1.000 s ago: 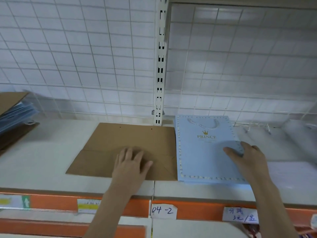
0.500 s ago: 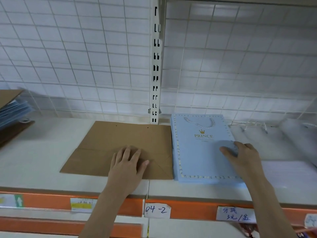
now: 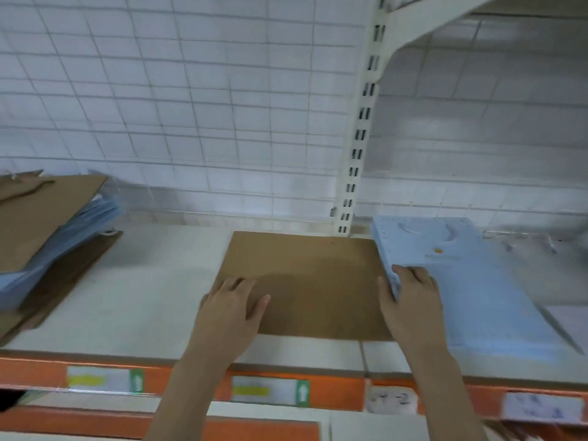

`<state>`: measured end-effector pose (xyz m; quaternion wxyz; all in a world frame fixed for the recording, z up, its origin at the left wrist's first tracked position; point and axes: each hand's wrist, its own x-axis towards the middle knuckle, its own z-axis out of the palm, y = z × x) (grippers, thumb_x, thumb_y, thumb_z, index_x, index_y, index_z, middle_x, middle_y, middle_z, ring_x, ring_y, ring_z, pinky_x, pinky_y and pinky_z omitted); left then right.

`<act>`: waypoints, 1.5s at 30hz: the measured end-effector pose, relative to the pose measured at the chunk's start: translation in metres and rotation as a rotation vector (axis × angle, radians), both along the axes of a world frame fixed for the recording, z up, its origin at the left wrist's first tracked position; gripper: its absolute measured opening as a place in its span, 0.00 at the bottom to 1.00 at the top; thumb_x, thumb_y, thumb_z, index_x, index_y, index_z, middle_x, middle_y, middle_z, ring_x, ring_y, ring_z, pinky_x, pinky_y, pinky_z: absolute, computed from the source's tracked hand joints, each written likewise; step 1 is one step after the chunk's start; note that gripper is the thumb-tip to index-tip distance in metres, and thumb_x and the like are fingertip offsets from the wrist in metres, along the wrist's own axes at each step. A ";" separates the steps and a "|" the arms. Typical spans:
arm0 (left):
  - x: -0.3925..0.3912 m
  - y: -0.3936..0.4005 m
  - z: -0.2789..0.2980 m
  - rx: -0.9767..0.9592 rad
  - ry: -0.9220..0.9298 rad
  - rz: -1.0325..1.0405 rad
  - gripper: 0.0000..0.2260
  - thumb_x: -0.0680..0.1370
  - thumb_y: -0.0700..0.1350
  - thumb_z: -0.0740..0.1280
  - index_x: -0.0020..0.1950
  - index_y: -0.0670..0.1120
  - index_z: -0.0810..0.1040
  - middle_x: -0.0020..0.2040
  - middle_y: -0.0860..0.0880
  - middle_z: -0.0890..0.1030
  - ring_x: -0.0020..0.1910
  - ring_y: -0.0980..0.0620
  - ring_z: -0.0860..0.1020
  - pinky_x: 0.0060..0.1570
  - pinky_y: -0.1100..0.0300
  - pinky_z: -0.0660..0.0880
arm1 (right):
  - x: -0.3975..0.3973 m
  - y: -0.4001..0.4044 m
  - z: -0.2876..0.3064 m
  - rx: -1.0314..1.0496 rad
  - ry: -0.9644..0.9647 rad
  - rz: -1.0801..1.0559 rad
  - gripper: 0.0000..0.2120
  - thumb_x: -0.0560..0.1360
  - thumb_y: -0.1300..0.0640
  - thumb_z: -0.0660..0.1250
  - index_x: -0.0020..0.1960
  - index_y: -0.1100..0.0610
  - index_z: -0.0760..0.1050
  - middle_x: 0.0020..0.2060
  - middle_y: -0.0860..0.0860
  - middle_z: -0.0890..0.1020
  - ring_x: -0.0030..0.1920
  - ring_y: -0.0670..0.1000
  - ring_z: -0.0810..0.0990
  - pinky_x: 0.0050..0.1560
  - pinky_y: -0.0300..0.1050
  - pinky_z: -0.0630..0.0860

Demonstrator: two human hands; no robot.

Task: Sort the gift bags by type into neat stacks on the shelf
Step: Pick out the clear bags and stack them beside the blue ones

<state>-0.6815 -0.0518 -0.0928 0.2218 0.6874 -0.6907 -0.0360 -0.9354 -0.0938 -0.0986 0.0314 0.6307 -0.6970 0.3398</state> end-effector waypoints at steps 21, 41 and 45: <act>0.297 0.065 0.019 -0.233 0.208 0.272 0.05 0.76 0.44 0.65 0.45 0.45 0.79 0.30 0.53 0.75 0.25 0.59 0.68 0.27 0.67 0.64 | 0.352 0.026 0.011 0.063 -0.094 0.564 0.12 0.76 0.56 0.63 0.57 0.58 0.77 0.48 0.52 0.80 0.51 0.51 0.78 0.49 0.39 0.70; 0.493 0.069 0.050 -0.331 0.158 0.397 0.08 0.75 0.44 0.65 0.36 0.48 0.75 0.29 0.53 0.75 0.25 0.52 0.72 0.29 0.60 0.68 | 0.545 0.021 0.078 -0.136 -0.110 0.687 0.07 0.75 0.57 0.64 0.51 0.57 0.78 0.41 0.49 0.80 0.43 0.50 0.77 0.43 0.46 0.75; 0.575 0.080 0.047 -0.350 0.148 0.430 0.06 0.75 0.43 0.66 0.38 0.47 0.77 0.33 0.53 0.77 0.28 0.51 0.73 0.32 0.59 0.68 | 0.616 0.033 0.065 -0.086 -0.143 0.677 0.06 0.75 0.57 0.64 0.49 0.58 0.78 0.40 0.51 0.80 0.42 0.52 0.78 0.43 0.49 0.75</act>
